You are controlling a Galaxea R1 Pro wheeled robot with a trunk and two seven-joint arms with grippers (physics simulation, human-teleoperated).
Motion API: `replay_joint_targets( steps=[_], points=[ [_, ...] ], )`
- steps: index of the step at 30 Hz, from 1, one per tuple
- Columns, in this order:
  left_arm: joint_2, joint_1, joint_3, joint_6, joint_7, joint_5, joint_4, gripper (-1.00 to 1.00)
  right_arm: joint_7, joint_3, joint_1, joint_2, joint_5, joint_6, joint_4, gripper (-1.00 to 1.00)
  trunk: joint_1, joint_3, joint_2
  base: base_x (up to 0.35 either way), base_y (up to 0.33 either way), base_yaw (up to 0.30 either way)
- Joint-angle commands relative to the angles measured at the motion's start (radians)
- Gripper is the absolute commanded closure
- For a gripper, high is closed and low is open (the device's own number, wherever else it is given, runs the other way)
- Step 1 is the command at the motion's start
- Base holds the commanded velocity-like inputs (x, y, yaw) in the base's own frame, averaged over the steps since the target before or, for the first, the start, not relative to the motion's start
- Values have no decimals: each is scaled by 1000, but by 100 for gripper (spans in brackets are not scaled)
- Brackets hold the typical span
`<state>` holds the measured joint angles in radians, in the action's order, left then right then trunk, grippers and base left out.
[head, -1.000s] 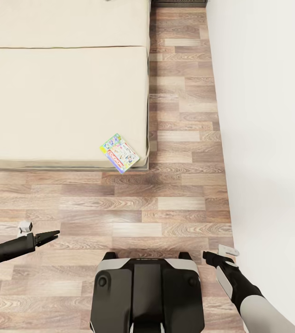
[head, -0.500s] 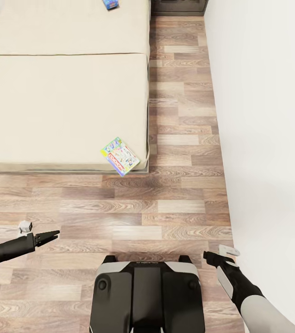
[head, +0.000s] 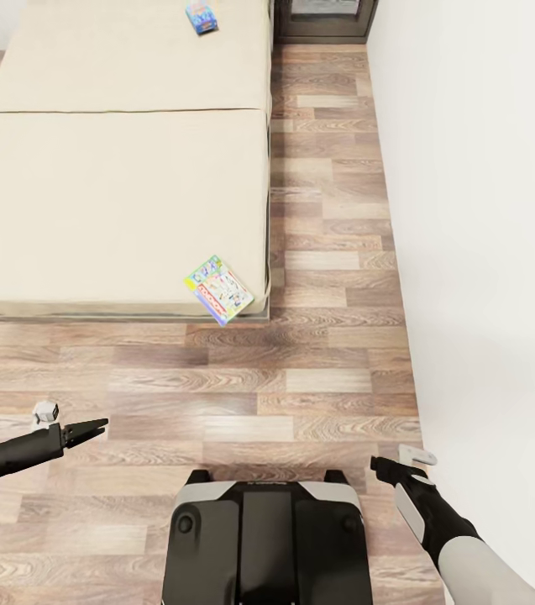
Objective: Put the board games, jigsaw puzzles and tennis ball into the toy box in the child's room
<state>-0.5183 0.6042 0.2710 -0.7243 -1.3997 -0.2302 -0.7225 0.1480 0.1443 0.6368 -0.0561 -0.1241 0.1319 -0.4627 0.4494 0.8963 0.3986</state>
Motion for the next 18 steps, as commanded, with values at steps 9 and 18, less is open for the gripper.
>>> replay_joint_targets(
  steps=[9, 18],
  points=[
    [0, 0, 0, -10, -2, -1, 0, -100, 4, -2, 0, -1, -11, 5, -2, -100, 1, -14, 1, 0, 0, 0],
    [0, 0, -1, -10, 0, -1, 0, -100, 4, -2, 0, -1, -11, 5, -2, -100, 1, -29, 1, 0, 0, 0]
  ],
)
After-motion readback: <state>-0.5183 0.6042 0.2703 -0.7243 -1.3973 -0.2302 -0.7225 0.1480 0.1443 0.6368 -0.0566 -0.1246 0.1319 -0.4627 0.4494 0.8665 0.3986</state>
